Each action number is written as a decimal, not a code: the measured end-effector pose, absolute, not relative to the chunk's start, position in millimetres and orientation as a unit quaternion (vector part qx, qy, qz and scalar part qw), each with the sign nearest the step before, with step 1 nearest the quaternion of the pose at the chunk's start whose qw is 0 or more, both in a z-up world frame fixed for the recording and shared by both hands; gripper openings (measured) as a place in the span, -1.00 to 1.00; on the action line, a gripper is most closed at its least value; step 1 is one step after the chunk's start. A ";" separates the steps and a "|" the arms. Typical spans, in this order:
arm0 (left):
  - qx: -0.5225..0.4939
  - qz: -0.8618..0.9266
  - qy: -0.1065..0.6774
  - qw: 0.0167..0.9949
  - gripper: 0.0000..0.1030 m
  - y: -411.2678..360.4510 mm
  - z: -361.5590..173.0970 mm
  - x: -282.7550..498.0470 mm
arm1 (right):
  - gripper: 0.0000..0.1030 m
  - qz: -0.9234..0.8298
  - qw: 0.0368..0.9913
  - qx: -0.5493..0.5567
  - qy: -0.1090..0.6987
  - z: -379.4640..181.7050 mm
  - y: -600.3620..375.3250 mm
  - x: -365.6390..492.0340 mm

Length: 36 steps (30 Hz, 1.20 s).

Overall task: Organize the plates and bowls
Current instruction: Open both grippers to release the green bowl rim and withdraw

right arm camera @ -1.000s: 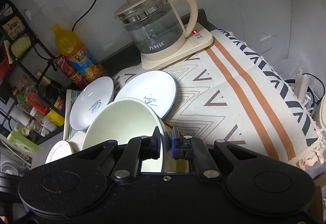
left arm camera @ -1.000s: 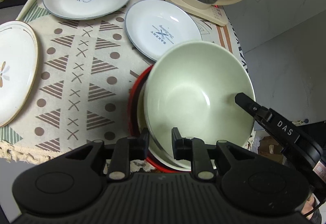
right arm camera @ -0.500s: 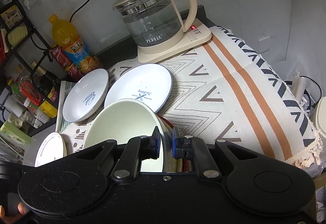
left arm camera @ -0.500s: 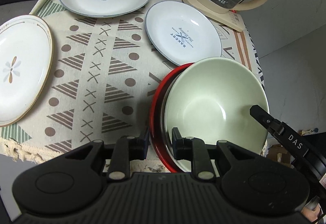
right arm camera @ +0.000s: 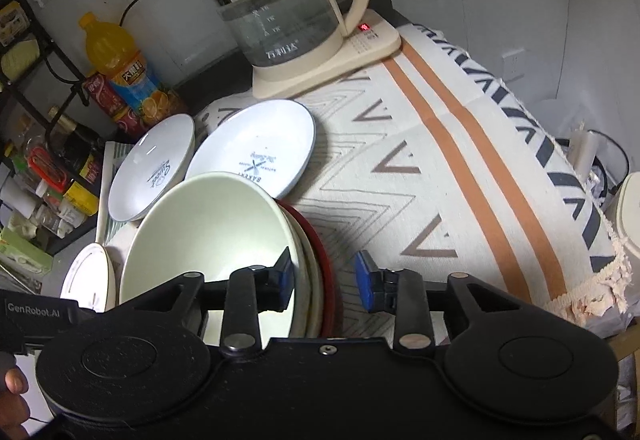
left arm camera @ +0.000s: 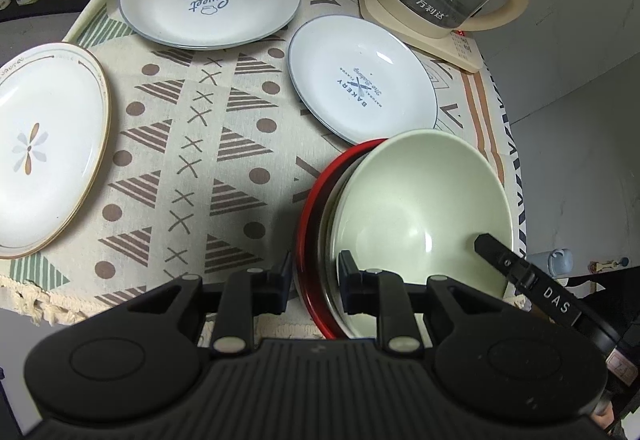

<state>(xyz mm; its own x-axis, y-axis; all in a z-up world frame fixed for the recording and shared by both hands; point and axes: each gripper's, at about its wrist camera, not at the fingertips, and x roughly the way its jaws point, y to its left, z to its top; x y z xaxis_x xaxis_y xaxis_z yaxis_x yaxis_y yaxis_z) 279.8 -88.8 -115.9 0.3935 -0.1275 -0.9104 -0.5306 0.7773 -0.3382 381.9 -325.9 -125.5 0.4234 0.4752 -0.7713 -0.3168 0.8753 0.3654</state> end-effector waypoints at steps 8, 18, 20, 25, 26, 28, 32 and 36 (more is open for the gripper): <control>-0.320 0.132 0.530 0.774 -0.57 -88.7 -114.6 276.8 | -0.34 0.249 0.841 0.093 0.472 -111.5 -330.1 378.4; -0.324 0.151 0.512 0.781 -0.43 -83.4 -104.9 268.8 | -0.77 0.260 0.849 0.104 0.448 -107.2 -330.6 383.6; -0.331 0.153 0.509 0.780 -0.36 -81.5 -104.0 265.7 | -0.82 0.261 0.847 0.106 0.451 -109.1 -328.5 384.0; -0.330 0.161 0.502 0.783 -0.33 -81.0 -98.5 261.8 | -0.82 0.261 0.844 0.106 0.456 -108.2 -326.3 385.1; -0.329 0.163 0.502 0.783 -0.33 -80.6 -97.0 261.2 | -0.82 0.261 0.843 0.107 0.458 -107.2 -326.3 385.5; -0.329 0.166 0.499 0.784 -0.33 -78.6 -94.1 258.7 | -0.73 0.265 0.841 0.109 0.458 -102.9 -325.7 385.6; -0.334 0.174 0.494 0.784 -0.33 -71.7 -88.1 250.8 | -0.67 0.279 0.843 0.094 0.451 -87.5 -317.1 382.5; -0.326 0.188 0.491 0.786 -0.25 -64.8 -83.3 241.5 | -0.26 0.307 0.842 0.065 0.440 -71.1 -301.3 375.0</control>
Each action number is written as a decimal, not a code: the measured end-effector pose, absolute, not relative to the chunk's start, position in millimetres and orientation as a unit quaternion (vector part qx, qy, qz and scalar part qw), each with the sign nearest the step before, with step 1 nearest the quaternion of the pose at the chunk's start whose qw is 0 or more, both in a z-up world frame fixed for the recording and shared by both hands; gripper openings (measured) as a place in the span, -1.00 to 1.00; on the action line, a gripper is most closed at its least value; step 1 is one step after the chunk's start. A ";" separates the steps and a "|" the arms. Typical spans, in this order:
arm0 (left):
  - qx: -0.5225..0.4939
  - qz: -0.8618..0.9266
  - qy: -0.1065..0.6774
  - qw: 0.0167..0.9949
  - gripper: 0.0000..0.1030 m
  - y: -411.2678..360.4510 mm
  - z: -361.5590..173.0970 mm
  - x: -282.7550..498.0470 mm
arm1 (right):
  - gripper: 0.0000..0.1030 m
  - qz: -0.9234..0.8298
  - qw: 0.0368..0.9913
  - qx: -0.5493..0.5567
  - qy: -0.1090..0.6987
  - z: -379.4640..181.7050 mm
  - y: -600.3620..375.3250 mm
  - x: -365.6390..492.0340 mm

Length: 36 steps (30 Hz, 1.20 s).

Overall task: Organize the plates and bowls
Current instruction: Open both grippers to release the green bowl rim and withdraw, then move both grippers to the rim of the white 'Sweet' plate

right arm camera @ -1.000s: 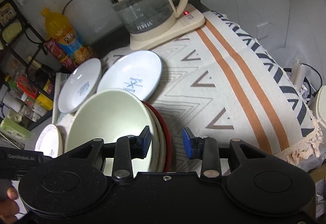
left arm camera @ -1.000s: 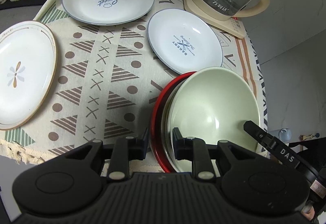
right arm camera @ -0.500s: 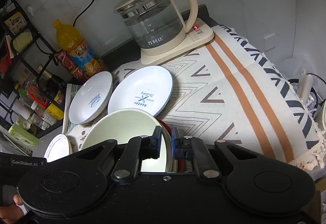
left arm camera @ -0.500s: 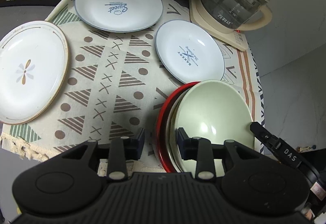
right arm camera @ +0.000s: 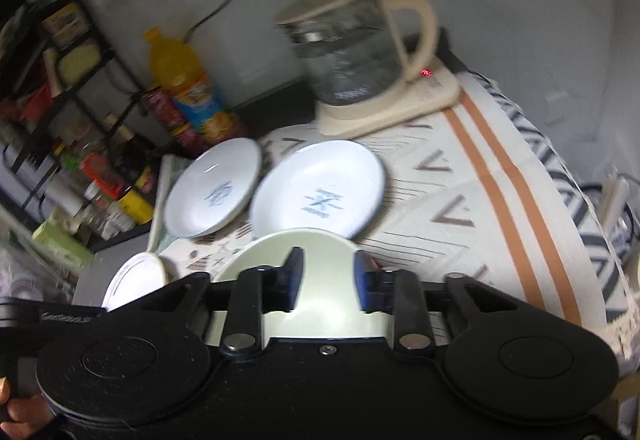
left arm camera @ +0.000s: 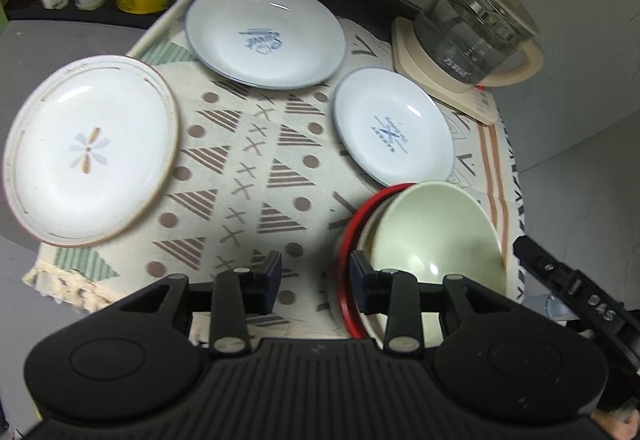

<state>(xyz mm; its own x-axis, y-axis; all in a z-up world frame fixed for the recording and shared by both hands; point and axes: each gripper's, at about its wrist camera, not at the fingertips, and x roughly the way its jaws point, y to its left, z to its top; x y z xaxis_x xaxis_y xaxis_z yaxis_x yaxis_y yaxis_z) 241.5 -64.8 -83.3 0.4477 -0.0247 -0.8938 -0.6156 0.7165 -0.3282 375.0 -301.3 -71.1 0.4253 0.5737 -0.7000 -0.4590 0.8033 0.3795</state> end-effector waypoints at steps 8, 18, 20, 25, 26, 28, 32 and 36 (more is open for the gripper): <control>-0.320 0.225 0.484 0.783 0.18 -39.0 -84.5 219.0 | 0.24 0.370 0.823 0.012 0.430 -62.1 -247.7 356.9; -0.341 0.266 0.473 0.768 0.31 -0.1 -89.3 189.1 | 0.54 0.422 0.798 -0.039 0.429 -55.7 -185.8 331.5; -0.343 0.272 0.470 0.766 0.31 7.3 -89.7 184.3 | 0.60 0.429 0.794 -0.045 0.429 -54.2 -176.2 328.2; -0.350 0.277 0.470 0.762 0.31 25.4 -91.1 174.5 | 0.73 0.437 0.789 -0.066 0.426 -52.9 -151.0 321.1; -0.350 0.278 0.470 0.761 0.31 29.4 -91.2 172.9 | 0.74 0.438 0.789 -0.069 0.426 -53.3 -145.8 320.2; -0.351 0.280 0.470 0.759 0.31 37.9 -91.7 170.4 | 0.79 0.440 0.787 -0.079 0.426 -54.5 -134.0 317.7; -0.356 0.282 0.470 0.757 0.31 58.8 -92.3 167.4 | 0.96 0.430 0.793 -0.096 0.421 -55.5 -114.0 315.8; -0.360 0.281 0.469 0.756 0.31 79.5 -92.2 169.0 | 0.99 0.426 0.792 -0.108 0.425 -58.6 -95.4 317.8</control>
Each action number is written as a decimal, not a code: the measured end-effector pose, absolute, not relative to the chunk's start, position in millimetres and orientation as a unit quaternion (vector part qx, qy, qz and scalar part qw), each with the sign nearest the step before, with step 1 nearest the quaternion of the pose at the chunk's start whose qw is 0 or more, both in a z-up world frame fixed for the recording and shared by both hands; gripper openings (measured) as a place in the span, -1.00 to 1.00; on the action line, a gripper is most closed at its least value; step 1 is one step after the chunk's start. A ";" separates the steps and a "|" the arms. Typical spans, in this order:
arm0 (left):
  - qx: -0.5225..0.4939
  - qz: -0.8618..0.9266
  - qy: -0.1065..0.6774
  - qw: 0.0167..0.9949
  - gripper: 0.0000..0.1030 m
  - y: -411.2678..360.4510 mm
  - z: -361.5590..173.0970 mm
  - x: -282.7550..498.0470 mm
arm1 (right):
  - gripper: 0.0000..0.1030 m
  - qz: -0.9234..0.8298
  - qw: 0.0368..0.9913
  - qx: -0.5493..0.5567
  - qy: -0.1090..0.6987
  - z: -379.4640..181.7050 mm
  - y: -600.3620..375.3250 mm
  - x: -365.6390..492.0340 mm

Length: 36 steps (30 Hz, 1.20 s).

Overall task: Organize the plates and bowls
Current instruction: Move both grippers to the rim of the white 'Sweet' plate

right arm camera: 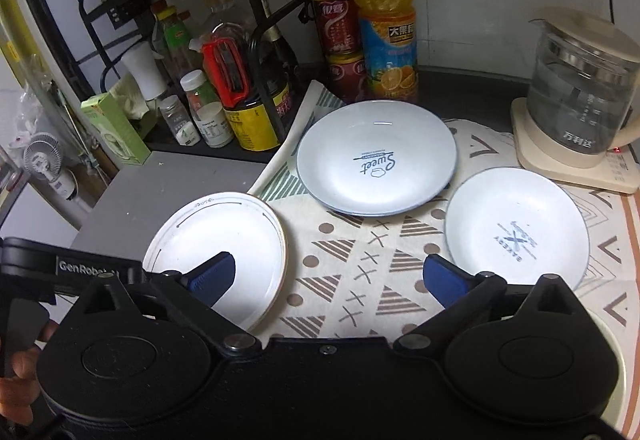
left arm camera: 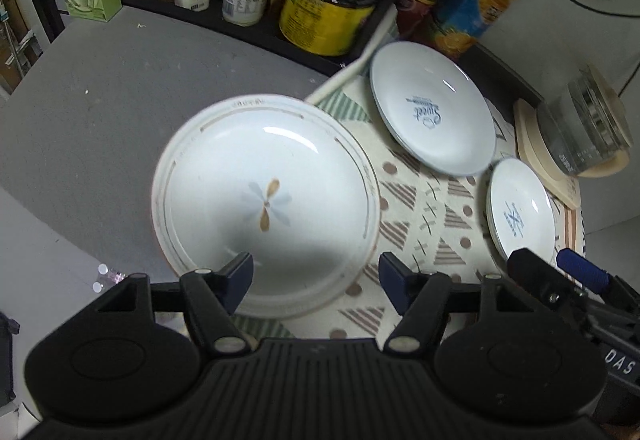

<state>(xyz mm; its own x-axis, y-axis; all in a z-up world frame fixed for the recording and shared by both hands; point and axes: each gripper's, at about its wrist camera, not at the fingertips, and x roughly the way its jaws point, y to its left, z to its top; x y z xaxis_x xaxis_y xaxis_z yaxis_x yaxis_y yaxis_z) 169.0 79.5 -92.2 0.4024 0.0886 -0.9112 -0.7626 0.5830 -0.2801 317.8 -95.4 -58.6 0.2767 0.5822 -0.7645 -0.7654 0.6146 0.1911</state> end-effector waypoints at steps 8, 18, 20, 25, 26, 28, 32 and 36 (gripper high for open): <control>-0.356 0.263 0.467 0.765 0.31 118.2 -93.4 188.2 | 0.99 0.396 0.804 -0.108 0.431 -63.9 -71.4 329.4; -0.356 0.224 0.439 0.794 0.29 150.6 -99.4 224.7 | 0.65 0.336 0.831 -0.059 0.439 -77.6 -65.4 364.3; -0.366 0.213 0.434 0.795 0.26 157.0 -105.0 233.1 | 0.55 0.321 0.836 -0.047 0.443 -81.8 -65.6 374.4; -0.385 0.194 0.421 0.798 0.20 168.3 -118.4 254.0 | 0.20 0.293 0.842 -0.023 0.452 -91.8 -69.2 400.4; -0.386 0.192 0.420 0.799 0.16 169.7 -121.2 258.2 | 0.19 0.285 0.844 -0.020 0.454 -94.1 -69.9 405.7; -0.394 0.190 0.417 0.797 0.09 172.6 -128.0 265.6 | 0.12 0.274 0.845 -0.009 0.460 -99.1 -71.6 416.4; -0.419 0.191 0.413 0.786 -0.08 179.4 -144.1 278.6 | 0.05 0.262 0.846 0.003 0.465 -108.8 -69.2 435.4; -0.424 0.202 0.415 0.779 -0.15 181.4 -159.6 292.0 | 0.02 0.251 0.844 0.014 0.474 -123.9 -65.7 461.7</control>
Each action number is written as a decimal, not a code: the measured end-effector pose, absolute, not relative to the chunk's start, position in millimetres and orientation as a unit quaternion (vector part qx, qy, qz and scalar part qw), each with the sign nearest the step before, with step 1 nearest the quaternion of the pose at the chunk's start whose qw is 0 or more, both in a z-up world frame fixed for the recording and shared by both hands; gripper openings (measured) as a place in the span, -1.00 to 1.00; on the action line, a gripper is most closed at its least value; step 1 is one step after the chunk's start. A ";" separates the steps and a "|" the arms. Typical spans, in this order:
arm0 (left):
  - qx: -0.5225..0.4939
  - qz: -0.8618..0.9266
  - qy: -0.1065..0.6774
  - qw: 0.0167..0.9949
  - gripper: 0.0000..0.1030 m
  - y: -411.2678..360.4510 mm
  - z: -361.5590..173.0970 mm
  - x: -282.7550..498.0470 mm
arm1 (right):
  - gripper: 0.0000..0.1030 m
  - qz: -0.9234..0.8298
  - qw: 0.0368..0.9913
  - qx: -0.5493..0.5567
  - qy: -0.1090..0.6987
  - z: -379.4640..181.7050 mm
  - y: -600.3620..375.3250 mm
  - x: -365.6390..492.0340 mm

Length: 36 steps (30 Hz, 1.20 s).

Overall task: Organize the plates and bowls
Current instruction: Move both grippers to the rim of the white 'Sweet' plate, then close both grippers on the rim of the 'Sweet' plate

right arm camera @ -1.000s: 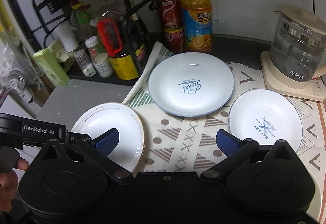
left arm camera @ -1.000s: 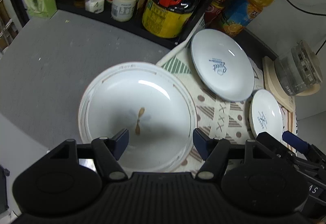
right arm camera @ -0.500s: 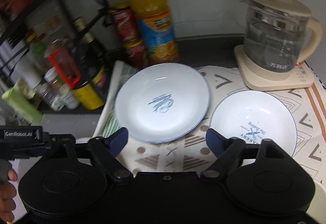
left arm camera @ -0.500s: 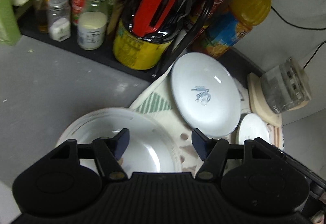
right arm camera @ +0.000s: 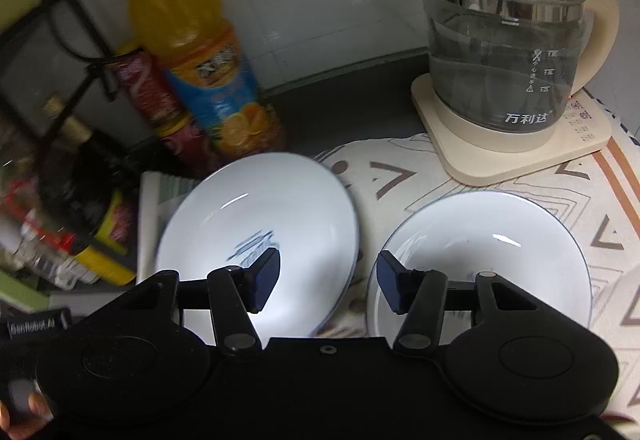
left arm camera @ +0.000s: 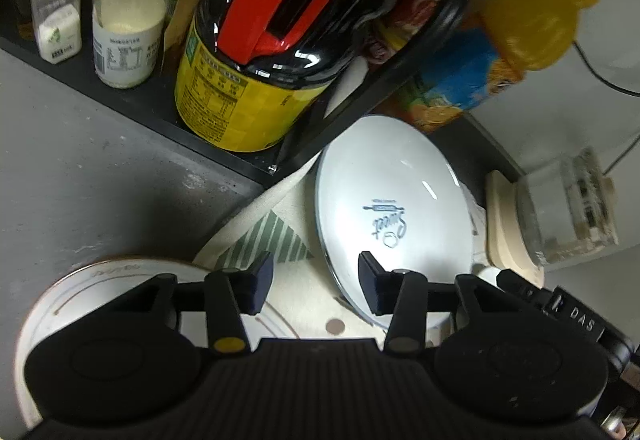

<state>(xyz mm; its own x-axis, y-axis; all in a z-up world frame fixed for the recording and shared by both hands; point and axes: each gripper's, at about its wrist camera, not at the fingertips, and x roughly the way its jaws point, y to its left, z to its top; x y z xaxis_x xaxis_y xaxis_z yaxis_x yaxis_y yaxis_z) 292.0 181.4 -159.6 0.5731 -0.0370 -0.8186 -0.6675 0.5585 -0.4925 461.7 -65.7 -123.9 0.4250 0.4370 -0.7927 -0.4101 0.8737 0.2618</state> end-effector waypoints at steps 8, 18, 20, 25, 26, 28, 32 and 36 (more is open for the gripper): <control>-0.443 0.219 0.419 0.762 -0.34 184.7 -184.9 310.1 | -0.06 0.236 0.837 0.034 0.493 -150.8 -60.1 499.2; -0.463 0.221 0.415 0.752 -0.58 179.4 -205.0 328.5 | -0.32 0.224 0.825 0.022 0.519 -173.7 -48.5 524.5; -0.465 0.220 0.415 0.750 -0.61 177.7 -207.4 331.0 | -0.36 0.222 0.822 0.024 0.525 -176.7 -49.0 526.7; -0.475 0.225 0.410 0.745 -0.71 178.7 -211.9 335.0 | -0.43 0.225 0.816 0.026 0.531 -181.1 -48.3 529.6; -0.477 0.226 0.408 0.745 -0.73 179.5 -212.5 336.3 | -0.44 0.226 0.816 0.025 0.532 -182.0 -47.6 530.2; -0.480 0.228 0.405 0.744 -0.77 180.6 -213.3 336.6 | -0.46 0.228 0.814 0.025 0.534 -183.5 -45.3 530.7; -0.490 0.235 0.398 0.739 -0.78 181.7 -215.0 337.7 | -0.47 0.232 0.808 0.028 0.541 -189.5 -40.5 532.5; -0.497 0.242 0.389 0.737 -0.79 181.1 -215.4 334.3 | -0.55 0.240 0.804 0.032 0.543 -193.5 -36.2 533.1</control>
